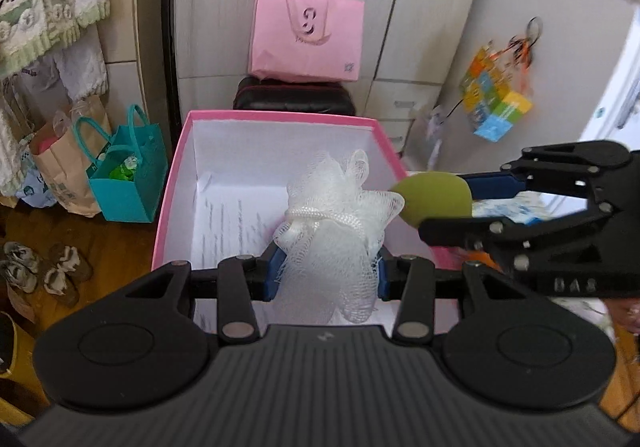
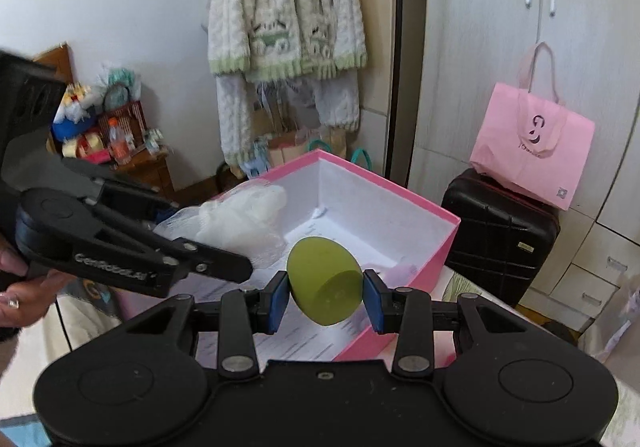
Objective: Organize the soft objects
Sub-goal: 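Carry the mesh puff and green sponge with both grippers over the pink box, then open both grippers to drop the puff and sponge into the box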
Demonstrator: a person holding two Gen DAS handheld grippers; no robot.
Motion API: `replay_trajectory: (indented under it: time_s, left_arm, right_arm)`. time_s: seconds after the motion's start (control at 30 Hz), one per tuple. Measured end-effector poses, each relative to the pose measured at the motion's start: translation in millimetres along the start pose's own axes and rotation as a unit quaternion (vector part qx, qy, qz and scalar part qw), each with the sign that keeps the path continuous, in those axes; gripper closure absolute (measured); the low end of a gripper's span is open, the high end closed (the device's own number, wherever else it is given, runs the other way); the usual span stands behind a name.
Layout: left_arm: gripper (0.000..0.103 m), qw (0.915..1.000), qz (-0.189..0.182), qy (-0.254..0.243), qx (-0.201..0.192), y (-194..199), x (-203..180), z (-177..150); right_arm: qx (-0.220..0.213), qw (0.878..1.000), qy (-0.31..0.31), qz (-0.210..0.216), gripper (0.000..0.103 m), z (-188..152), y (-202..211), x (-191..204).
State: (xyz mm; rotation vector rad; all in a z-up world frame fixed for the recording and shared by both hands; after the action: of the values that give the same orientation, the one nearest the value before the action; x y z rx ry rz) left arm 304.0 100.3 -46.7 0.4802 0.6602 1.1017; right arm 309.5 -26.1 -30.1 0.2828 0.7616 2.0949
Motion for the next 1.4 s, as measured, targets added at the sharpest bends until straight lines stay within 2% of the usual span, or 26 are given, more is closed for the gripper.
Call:
replay_trajectory:
  time_s: [0.1, 0.23, 0.33, 0.43, 0.57, 0.67, 0.8, 0.83, 0.9, 1.0, 1.03, 1.1, 1.17, 1.33, 1.4]
  left_arm:
    - [0.061, 0.9994, 0.030, -0.008, 0.013, -27.5, 14.9, 14.6]
    - [0.061, 0.9974, 0.047, 0.025, 0.049, -60.7, 37.7, 25.4]
    - [0.061, 0.9947, 0.067, 0.007, 0.078, -78.4, 42.1, 27.5]
    - [0.061, 0.9923, 0.088, -0.014, 0.086, -87.0, 43.1, 30.1]
    - [0.061, 0.9927, 0.077, -0.011, 0.092, -91.4, 48.0, 30.8]
    - [0.061, 0.9915, 0.081, -0.027, 0.098, -96.2, 45.7, 30.5]
    - [0.051, 0.9912, 0.083, -0.008, 0.103, -102.4, 53.0, 33.8]
    - [0.051, 0.9921, 0.072, -0.007, 0.102, -100.4, 51.5, 34.0]
    - [0.050, 0.9937, 0.061, -0.005, 0.094, -93.4, 50.7, 36.3]
    - [0.043, 0.9960, 0.054, -0.009, 0.071, -76.7, 48.1, 38.7]
    - [0.040, 0.9969, 0.052, 0.001, 0.059, -67.9, 49.3, 37.9]
    - [0.036, 0.9986, 0.035, 0.023, 0.032, -46.8, 51.8, 32.7]
    - [0.036, 0.9988, 0.030, 0.030, 0.025, -31.1, 53.2, 25.8]
    - [0.036, 0.9998, 0.011, 0.005, 0.018, 8.3, 38.9, 10.9]
    - [0.036, 0.9999, 0.003, -0.009, 0.013, 25.2, 27.8, 7.5]
  right_arm:
    - [0.014, 1.000, 0.016, -0.010, 0.059, 8.1, -27.7, -9.3]
    - [0.030, 0.999, 0.036, 0.001, 0.059, 15.4, -59.9, -15.0]
    - [0.047, 0.997, 0.063, 0.006, 0.059, 17.3, -82.7, -12.8]
    - [0.051, 0.994, 0.091, 0.009, 0.059, 17.6, -99.6, -8.6]
    - [0.052, 0.992, 0.117, 0.012, 0.059, 14.1, -113.7, -10.7]
    - [0.056, 0.992, 0.106, 0.024, 0.059, 12.8, -122.7, -12.7]
    - [0.047, 0.991, 0.128, 0.003, 0.054, 15.0, -134.4, -13.0]
    - [0.046, 0.991, 0.125, 0.005, 0.053, 15.6, -135.7, -13.8]
    - [0.046, 0.993, 0.103, 0.022, 0.053, 16.1, -133.1, -17.1]
    - [0.029, 0.997, 0.065, 0.031, 0.038, 19.9, -118.4, -23.2]
    - [0.016, 0.998, 0.051, 0.030, 0.036, 21.0, -110.6, -26.5]
    - [-0.008, 0.999, 0.013, 0.029, 0.036, 19.1, -95.3, -32.9]
    - [-0.005, 1.000, -0.011, 0.029, 0.036, 9.9, -81.2, -36.1]
    - [-0.031, 0.999, -0.015, 0.018, 0.036, -6.4, -31.2, -34.0]
    - [-0.038, 0.999, -0.020, 0.026, 0.036, -9.4, -10.4, -30.9]
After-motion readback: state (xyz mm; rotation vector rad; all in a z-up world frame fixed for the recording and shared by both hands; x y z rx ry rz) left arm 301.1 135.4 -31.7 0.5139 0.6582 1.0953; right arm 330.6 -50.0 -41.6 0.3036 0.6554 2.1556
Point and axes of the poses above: each gripper's, at about its wrist camera, not at the fingertips, and y roughly against the way its jaws point, x to its left, z to its top, the point moved 8 cm from there along -y, roughly the way its jaws point, and after that the axes turned 8 degrees about -z, right-handed, at the moved point
